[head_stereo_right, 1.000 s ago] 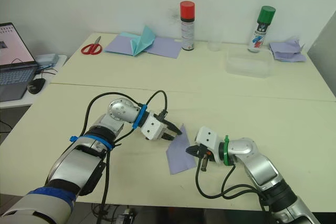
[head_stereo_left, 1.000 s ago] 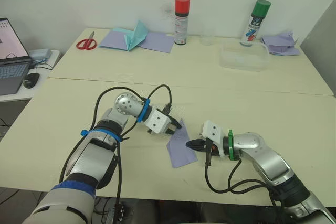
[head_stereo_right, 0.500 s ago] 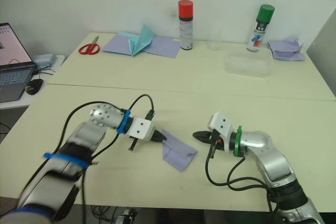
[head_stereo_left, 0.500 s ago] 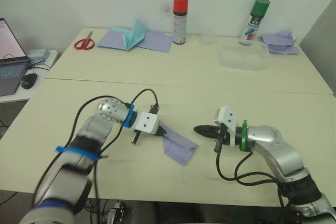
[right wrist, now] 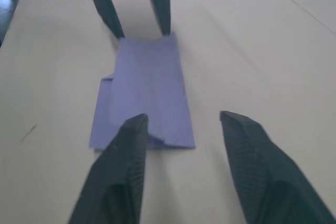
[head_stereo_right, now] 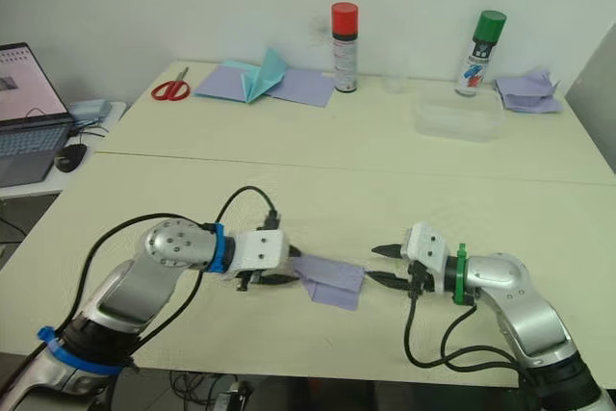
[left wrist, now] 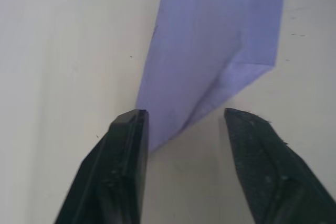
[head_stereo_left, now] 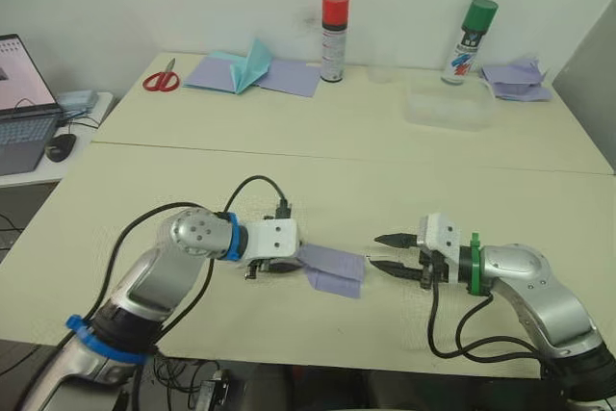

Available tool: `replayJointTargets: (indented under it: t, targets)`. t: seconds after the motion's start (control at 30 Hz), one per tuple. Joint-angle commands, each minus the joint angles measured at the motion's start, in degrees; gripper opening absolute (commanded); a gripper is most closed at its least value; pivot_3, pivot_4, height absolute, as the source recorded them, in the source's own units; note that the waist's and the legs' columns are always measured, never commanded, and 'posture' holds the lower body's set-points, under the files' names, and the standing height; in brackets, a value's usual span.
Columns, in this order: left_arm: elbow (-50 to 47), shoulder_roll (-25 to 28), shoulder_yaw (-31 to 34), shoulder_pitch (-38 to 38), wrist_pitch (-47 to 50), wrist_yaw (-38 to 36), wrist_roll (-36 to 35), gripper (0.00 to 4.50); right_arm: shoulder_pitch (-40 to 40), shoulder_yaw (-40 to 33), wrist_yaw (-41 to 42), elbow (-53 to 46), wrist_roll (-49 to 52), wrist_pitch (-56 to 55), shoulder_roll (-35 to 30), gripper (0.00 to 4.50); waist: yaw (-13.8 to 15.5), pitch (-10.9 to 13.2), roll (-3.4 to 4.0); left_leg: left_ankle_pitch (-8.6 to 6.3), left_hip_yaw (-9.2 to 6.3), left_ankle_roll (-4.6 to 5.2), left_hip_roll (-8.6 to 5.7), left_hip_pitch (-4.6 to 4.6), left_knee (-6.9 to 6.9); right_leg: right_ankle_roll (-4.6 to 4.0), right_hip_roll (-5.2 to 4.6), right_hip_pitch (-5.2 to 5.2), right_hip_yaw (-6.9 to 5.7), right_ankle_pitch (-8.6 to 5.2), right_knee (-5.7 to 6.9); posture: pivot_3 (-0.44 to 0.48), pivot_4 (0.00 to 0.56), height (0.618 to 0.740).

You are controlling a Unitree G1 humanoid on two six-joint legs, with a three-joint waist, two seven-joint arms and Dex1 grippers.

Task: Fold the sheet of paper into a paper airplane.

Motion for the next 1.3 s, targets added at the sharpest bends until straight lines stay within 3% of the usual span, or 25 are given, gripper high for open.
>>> replayJointTargets:
  t: [0.03,0.1,0.23,0.4,0.5,0.87,1.07,1.27,1.3]
  targets:
    - [-2.81,3.77,6.16,2.77,-3.53,-3.58,-6.93,3.87,0.99,1.26,2.68,0.39,-1.49,-7.46,-0.79,3.81,-0.02,0.01,0.01,0.0,-0.01,0.0,0.0,0.01,-0.01,0.0,0.0,0.0,-0.01,0.0,0.0,0.0,0.15,0.74]
    - [-1.84,5.23,9.25,5.44,-8.63,-5.82,-10.69,4.48,0.81,3.13,1.77,1.79,-3.9,-11.01,0.42,4.49,-0.03,0.01,0.02,0.0,0.02,0.0,0.0,0.04,-0.05,0.0,-0.01,0.01,0.0,0.0,-0.01,0.0,0.15,0.74]
    - [-0.14,4.25,13.76,9.23,-16.63,-7.69,-17.03,4.48,-1.64,6.97,-0.49,5.49,-7.57,-15.14,4.74,4.49,0.06,0.02,0.03,0.0,0.06,-0.01,-0.01,0.05,-0.02,-0.01,-0.04,0.01,0.01,0.0,-0.02,0.0,0.15,0.74]
    - [3.13,2.3,15.5,12.4,-23.55,-5.47,-18.32,4.48,-4.25,10.84,-2.47,9.02,-10.06,-15.97,9.97,4.49,0.2,0.03,0.05,0.0,0.07,0.0,-0.04,0.04,0.08,-0.01,-0.05,0.03,0.0,0.0,0.02,0.0,0.15,0.74]
    - [3.76,2.2,15.56,14.05,-25.1,-4.49,-18.05,4.5,-6.08,11.5,-3.85,11.18,-10.78,-16.36,12.29,3.93,0.18,0.03,0.05,0.0,0.07,0.0,-0.03,0.04,0.08,-0.02,-0.04,0.02,0.0,0.01,0.05,0.0,0.15,0.74]
    - [-3.22,1.68,15.03,15.98,-19.44,2.07,-19.72,4.5,-7.58,11.64,-1.61,15.45,-11.89,-24.5,10.35,0.04,0.16,0.03,0.06,0.0,0.08,0.0,-0.03,0.04,0.1,-0.02,-0.05,0.01,0.02,0.01,0.14,0.0,0.15,0.74]
    - [-0.67,1.18,13.91,14.96,-20.28,2.51,-18.29,4.5,-8.4,11.98,4.15,20.32,-11.3,-33.7,6.57,0.04,0.18,0.03,0.06,0.0,0.07,0.0,-0.04,0.08,0.16,-0.02,-0.04,0.04,0.01,0.01,0.2,0.0,0.15,0.74]
    - [1.24,-2.56,9.87,10.38,-16.99,5.94,-16.83,4.5,-8.91,12.34,4.17,21.52,-11.1,-33.82,7.02,0.04,0.22,0.04,0.06,-0.01,0.05,0.01,-0.02,0.06,0.4,-0.02,-0.03,0.06,0.01,0.01,0.35,0.0,0.15,0.74]
    - [1.54,-3.04,9.37,9.39,-16.13,6.3,-16.93,4.5,-8.67,12.3,4.48,21.04,-10.62,-33.15,6.82,0.2,0.21,0.03,0.05,-0.01,0.05,0.01,-0.03,0.06,0.41,-0.02,-0.03,0.06,0.01,0.01,0.36,0.0,0.15,0.74]
